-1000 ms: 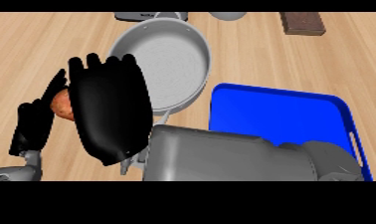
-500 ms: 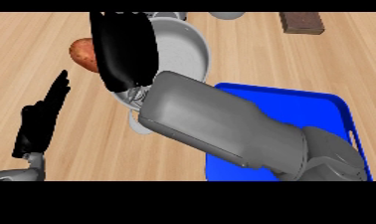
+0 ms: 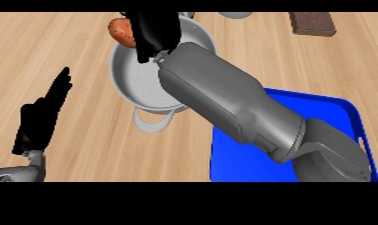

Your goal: Pick the sweet potato from the tray and place it in the pot

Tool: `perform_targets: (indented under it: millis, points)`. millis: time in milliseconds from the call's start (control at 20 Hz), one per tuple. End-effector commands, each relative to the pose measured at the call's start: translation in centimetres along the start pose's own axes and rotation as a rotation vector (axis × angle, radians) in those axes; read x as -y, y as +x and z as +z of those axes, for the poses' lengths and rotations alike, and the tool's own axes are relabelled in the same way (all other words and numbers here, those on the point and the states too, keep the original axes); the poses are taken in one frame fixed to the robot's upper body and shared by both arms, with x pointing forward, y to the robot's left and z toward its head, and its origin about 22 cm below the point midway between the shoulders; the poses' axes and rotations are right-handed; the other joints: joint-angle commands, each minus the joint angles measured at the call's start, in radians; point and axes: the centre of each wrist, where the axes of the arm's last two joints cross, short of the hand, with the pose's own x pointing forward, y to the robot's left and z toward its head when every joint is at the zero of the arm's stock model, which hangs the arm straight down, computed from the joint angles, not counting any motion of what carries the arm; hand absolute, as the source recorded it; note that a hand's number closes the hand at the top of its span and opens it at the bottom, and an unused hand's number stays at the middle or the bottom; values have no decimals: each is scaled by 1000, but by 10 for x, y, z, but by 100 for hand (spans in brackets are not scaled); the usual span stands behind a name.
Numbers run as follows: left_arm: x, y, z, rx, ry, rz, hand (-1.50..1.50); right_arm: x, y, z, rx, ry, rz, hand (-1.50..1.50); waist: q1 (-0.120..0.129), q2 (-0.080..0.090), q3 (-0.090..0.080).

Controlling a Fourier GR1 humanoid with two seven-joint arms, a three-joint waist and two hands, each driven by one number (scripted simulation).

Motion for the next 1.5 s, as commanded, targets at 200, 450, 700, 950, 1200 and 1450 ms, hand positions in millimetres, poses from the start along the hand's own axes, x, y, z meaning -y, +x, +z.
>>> perform_targets:
  millis: [200, 450, 700, 950, 1200, 1450]
  points:
    - [5, 8, -10, 27, -23, -2, 0, -17, -44, -10, -76, 54, -72, -150, 25, 14, 0]
    - [-7, 11, -14, 19, -23, -2, 0, -17, -52, -11, -92, 113, -215, -150, 37, 15, 1]
    - [-1, 3, -10, 35, -35, 2, 0, -22, -62, -12, -92, 66, -244, -150, 58, 17, 0]
    - [6, 1, -7, 26, -49, -9, 0, 9, -37, -22, -12, -148, -529, -150, 49, 13, 3]
    - [1, 5, -13, 1, -15, -15, 0, 4, -51, -13, -30, -196, -729, -150, 11, 4, 3]
    - [2, -6, 0, -8, 10, 0, 0, -5, -67, -12, -37, -92, -815, -150, -15, -7, 3]
